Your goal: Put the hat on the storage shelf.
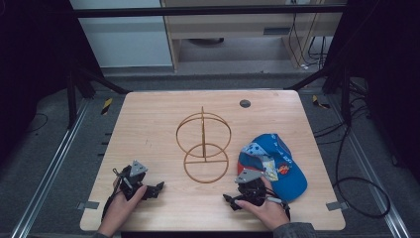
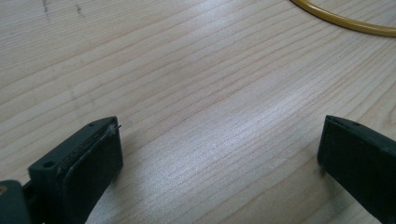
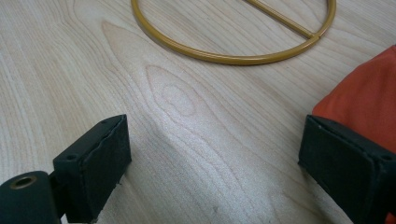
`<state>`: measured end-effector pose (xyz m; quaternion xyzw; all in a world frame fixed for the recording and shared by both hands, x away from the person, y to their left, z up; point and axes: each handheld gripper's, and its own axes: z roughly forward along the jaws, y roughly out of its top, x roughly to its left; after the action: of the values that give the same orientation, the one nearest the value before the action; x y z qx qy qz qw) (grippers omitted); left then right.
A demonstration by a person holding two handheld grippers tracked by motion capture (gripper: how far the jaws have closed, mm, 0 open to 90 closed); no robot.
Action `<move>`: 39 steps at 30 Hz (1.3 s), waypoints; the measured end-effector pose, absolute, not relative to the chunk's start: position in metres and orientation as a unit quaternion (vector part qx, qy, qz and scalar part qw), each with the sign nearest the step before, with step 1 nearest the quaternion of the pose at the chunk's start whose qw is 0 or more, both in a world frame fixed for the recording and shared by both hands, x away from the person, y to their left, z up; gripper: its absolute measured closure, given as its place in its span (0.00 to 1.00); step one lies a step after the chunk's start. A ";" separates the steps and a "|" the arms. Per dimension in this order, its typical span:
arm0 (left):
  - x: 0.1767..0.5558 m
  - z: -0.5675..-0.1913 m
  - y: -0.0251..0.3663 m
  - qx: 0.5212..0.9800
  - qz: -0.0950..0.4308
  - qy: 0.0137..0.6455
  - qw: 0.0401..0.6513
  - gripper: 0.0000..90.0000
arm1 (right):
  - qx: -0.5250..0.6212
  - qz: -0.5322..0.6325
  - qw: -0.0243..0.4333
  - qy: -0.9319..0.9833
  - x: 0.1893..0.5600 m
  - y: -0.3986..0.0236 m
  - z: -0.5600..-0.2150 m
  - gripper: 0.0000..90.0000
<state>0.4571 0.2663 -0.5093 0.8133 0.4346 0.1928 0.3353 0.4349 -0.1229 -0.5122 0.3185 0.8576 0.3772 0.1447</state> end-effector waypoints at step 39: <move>0.457 -0.509 0.266 0.814 0.192 0.433 0.335 0.00 | 0.373 0.329 0.169 0.851 0.426 -0.225 -0.430 0.33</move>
<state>0.4574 0.2662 -0.5092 0.8143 0.4330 0.1920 0.3355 0.4260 -0.2246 -0.4299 0.3733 0.8507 0.3291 0.1691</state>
